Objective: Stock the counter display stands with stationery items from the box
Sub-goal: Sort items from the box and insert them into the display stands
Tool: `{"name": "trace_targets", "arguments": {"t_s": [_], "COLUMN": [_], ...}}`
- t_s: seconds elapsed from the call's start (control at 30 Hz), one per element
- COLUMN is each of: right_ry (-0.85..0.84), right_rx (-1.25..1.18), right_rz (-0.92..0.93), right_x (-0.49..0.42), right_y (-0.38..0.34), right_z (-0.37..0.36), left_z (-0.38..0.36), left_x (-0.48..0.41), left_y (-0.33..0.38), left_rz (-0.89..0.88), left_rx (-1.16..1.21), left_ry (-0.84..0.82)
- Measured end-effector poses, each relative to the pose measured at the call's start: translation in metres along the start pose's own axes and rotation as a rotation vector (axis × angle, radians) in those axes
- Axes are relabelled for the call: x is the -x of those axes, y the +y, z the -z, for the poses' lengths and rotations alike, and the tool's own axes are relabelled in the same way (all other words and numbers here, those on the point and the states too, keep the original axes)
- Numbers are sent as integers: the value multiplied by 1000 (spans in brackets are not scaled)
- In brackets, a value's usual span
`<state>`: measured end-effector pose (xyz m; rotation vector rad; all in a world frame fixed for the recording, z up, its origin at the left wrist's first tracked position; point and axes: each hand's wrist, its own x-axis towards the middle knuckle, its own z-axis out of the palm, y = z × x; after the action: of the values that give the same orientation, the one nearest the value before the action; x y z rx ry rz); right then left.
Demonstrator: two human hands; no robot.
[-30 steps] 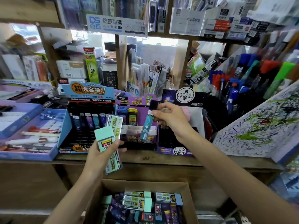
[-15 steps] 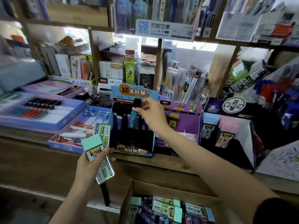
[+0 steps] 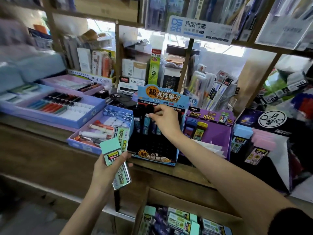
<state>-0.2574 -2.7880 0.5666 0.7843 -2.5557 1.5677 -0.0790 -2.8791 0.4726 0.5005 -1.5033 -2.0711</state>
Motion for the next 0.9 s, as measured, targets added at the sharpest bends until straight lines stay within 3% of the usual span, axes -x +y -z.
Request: {"name": "trace_targets", "arguments": {"t_s": [0.23, 0.37, 0.53, 0.67, 0.9], "right_ry": [3, -37, 56, -8, -132], "right_rx": [-28, 64, 97, 144, -23], "right_rz": [-14, 68, 114, 148, 173], "right_x": [-1, 2, -1, 5, -6], "right_y": [0, -3, -9, -7, -23], "right_z": [-2, 0, 19, 22, 8], "left_z": [-3, -5, -1, 3, 7], "left_x": [1, 2, 1, -2, -6], "left_y": [1, 2, 3, 3, 7], "left_rz": [3, 3, -1, 13, 7], "left_rx": [-5, -29, -25, -24, -25], "left_ry": [-17, -28, -18, 4, 13]}}
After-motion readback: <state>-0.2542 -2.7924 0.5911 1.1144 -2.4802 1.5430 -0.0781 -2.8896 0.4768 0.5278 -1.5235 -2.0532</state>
